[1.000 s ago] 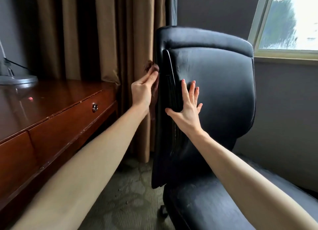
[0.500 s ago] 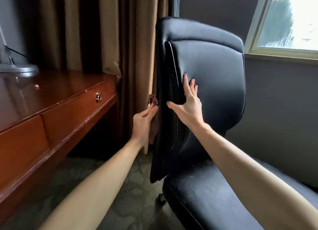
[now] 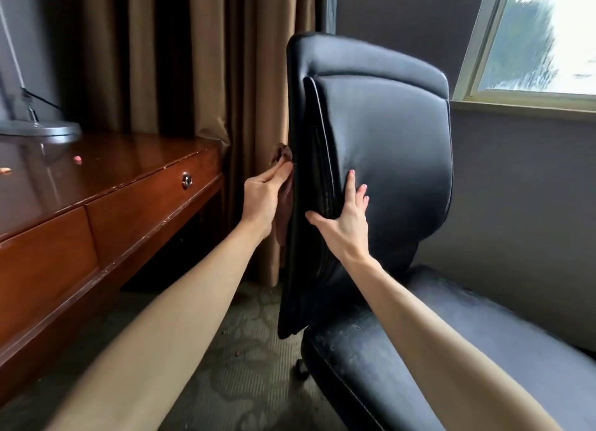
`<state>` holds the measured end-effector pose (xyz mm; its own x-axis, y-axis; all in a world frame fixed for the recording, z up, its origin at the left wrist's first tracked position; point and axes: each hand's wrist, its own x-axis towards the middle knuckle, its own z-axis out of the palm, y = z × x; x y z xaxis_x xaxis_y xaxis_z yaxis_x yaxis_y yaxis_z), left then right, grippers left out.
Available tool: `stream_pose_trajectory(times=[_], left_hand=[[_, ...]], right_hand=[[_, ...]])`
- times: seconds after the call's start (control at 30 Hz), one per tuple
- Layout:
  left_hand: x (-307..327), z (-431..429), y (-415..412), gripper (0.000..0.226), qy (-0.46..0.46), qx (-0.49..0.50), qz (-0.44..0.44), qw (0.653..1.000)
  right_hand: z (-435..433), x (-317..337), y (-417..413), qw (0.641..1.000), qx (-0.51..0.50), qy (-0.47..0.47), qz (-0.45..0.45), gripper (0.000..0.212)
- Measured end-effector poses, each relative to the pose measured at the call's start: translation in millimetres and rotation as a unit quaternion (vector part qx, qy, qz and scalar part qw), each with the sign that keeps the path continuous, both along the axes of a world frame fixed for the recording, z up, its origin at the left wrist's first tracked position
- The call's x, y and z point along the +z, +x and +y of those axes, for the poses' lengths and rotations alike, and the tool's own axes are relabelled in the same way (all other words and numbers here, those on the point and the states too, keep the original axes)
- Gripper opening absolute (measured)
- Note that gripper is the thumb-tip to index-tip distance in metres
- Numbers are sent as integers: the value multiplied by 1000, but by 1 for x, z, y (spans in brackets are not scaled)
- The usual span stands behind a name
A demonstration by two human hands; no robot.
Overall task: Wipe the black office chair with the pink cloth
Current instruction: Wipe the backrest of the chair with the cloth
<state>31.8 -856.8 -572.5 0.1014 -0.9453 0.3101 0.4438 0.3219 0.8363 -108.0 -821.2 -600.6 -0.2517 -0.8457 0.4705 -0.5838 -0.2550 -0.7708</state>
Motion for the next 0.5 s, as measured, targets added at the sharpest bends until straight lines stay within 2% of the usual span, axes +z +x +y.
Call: stream_pose_trajectory(times=[0.1,0.27,0.4,0.5], left_hand=[[-40,6,4,36,18,-3,-37,999],[-93,12,2,41,51,-13,-48,997],[-97,27,1,39,61,-11,-51,997],[-69,20,-1,37,27,37,-81,996]], right_hand=[[-2,-1,1,1000,-7,-14,5,109],[-1,-2,0,1000,-13,-19,13,108],[2,2,-1,1000,-17,-13,12,108],[3,6,-4,1000,-16,2,18,109]])
